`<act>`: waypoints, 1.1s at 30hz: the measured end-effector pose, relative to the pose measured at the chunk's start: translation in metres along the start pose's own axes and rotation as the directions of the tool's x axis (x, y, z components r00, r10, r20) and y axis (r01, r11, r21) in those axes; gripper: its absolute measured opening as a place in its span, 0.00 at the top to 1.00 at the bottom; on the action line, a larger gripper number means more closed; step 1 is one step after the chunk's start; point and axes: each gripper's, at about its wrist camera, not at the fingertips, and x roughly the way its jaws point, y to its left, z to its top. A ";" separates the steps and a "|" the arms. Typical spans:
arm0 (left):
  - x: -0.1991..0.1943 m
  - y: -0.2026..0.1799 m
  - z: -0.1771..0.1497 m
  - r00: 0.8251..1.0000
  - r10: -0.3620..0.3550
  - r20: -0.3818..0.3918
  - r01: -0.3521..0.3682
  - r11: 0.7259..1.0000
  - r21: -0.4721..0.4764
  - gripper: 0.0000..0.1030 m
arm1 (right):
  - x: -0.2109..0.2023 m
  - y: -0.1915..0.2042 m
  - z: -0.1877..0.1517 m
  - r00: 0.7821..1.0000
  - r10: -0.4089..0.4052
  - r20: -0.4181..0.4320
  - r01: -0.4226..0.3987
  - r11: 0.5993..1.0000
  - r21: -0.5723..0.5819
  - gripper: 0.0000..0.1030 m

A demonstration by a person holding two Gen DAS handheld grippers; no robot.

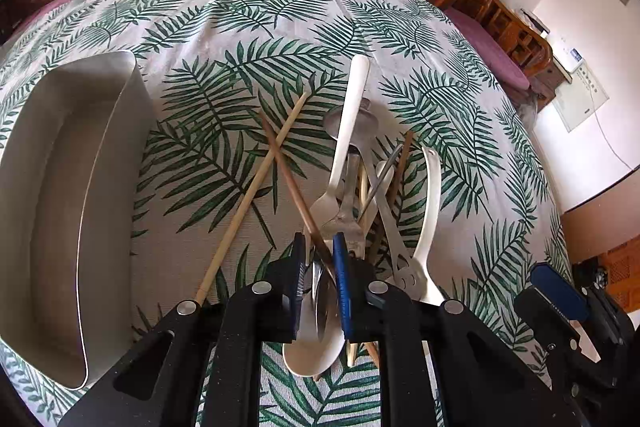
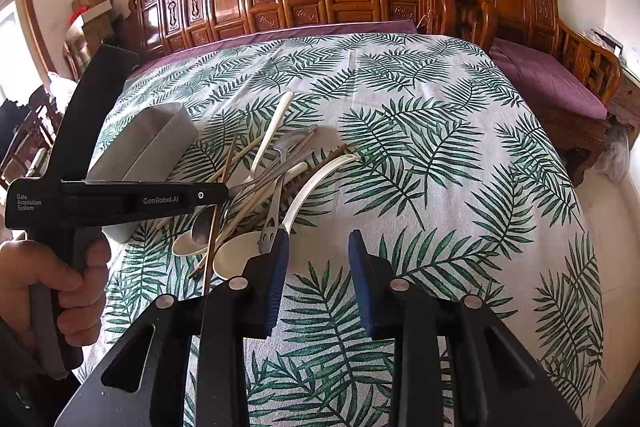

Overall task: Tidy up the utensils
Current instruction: 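Grasp a wooden chopstick with the left tool while the right tool grasps a metal fork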

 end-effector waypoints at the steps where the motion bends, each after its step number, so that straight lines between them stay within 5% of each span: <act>1: 0.000 0.000 0.000 1.000 0.004 0.001 -0.004 1.000 0.000 0.88 | 0.000 0.000 0.000 1.000 0.000 0.000 0.000 1.000 0.001 0.68; 14: 0.008 0.015 0.009 0.998 -0.049 -0.025 0.047 0.997 -0.067 0.94 | 0.002 0.002 -0.003 1.000 -0.006 -0.012 0.006 1.000 -0.003 0.68; 33: -0.070 0.004 0.002 0.990 -0.020 0.138 -0.001 0.989 0.151 0.96 | 0.007 0.022 0.008 1.000 0.011 0.005 -0.010 1.000 -0.020 0.70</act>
